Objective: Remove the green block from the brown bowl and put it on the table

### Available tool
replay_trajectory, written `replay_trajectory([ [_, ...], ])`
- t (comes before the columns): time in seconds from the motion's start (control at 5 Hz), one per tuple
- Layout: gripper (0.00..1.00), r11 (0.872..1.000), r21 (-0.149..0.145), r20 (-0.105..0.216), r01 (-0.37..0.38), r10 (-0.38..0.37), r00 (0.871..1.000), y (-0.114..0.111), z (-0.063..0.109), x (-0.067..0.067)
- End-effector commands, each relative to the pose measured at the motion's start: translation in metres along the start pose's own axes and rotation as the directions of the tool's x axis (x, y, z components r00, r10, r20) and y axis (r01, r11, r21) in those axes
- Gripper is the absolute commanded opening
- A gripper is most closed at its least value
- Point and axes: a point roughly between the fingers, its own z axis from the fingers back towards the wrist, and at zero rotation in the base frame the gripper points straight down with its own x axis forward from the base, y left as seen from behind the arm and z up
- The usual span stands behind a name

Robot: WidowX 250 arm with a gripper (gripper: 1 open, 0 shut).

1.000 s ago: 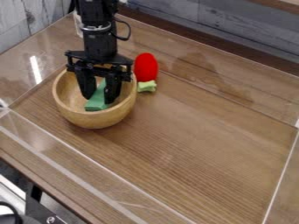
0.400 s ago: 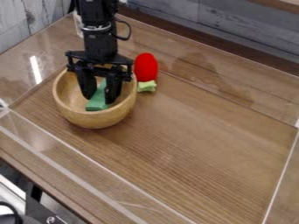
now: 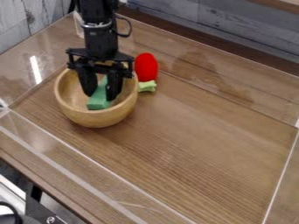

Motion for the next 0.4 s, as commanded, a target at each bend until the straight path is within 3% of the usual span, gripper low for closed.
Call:
replay_trajectory([
  [0.0,0.0,1.0,0.01,0.076,0.008,-0.008,0.997,-0.003,0.0181,0.0085],
  [0.2,0.0,1.0,0.01,0.074,0.003,-0.004,0.997,-0.003,0.0165,0.0092],
])
